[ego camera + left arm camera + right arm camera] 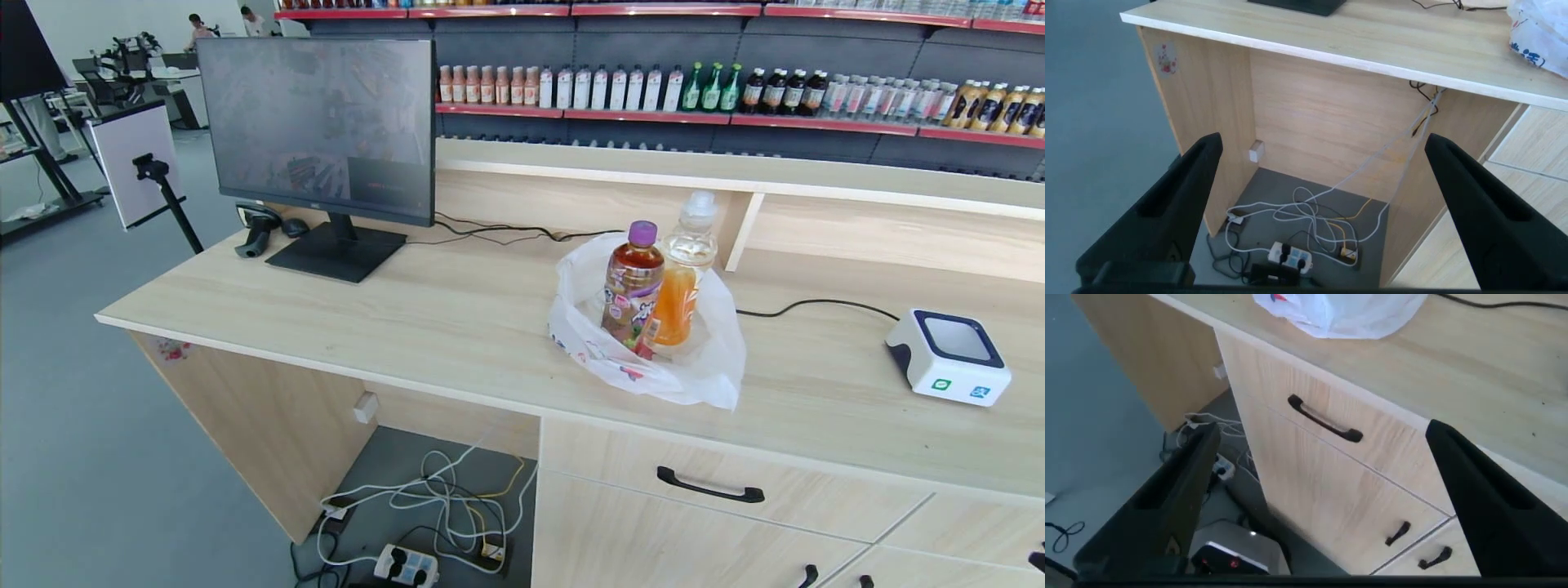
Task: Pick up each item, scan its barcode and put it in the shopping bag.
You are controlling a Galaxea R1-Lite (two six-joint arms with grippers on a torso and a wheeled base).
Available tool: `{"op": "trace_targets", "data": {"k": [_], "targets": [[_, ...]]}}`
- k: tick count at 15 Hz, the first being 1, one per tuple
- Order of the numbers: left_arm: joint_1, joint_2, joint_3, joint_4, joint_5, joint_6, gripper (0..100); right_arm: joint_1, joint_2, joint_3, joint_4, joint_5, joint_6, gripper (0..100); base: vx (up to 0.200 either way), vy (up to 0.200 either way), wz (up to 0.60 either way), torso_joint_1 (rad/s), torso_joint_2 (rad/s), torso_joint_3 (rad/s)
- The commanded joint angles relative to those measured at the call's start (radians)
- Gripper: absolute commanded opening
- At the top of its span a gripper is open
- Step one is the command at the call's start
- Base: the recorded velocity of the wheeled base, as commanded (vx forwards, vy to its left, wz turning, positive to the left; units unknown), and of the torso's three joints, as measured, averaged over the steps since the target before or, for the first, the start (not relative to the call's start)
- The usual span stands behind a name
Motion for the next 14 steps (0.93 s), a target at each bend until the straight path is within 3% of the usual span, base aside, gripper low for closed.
{"op": "trace_targets", "data": {"k": [1, 4, 7, 9, 14], "targets": [[0.000, 0.000, 0.000, -0.003, 0.000, 0.002, 100, -0.013, -0.320, 0.014, 0.178, -0.004, -0.022, 100, 0.000, 0.000, 0.00, 0.000, 0.00, 0.000], [0.002, 0.000, 0.000, -0.003, 0.000, 0.003, 100, -0.023, -0.319, 0.025, 0.185, -0.005, -0.013, 100, 0.000, 0.000, 0.00, 0.000, 0.00, 0.000], [0.000, 0.000, 0.000, -0.003, 0.000, 0.006, 100, -0.263, -0.350, 0.025, 0.187, 0.033, -0.005, 100, 0.000, 0.000, 0.00, 0.000, 0.00, 0.000], [0.000, 0.000, 0.000, -0.003, 0.000, 0.006, 100, -0.236, -0.414, 0.027, 0.184, 0.087, -0.047, 100, 0.000, 0.000, 0.00, 0.000, 0.00, 0.000], [0.000, 0.000, 0.000, -0.005, 0.002, -0.007, 100, -0.237, -0.414, 0.028, 0.179, 0.030, 0.030, 100, 0.000, 0.000, 0.00, 0.000, 0.00, 0.000]]}}
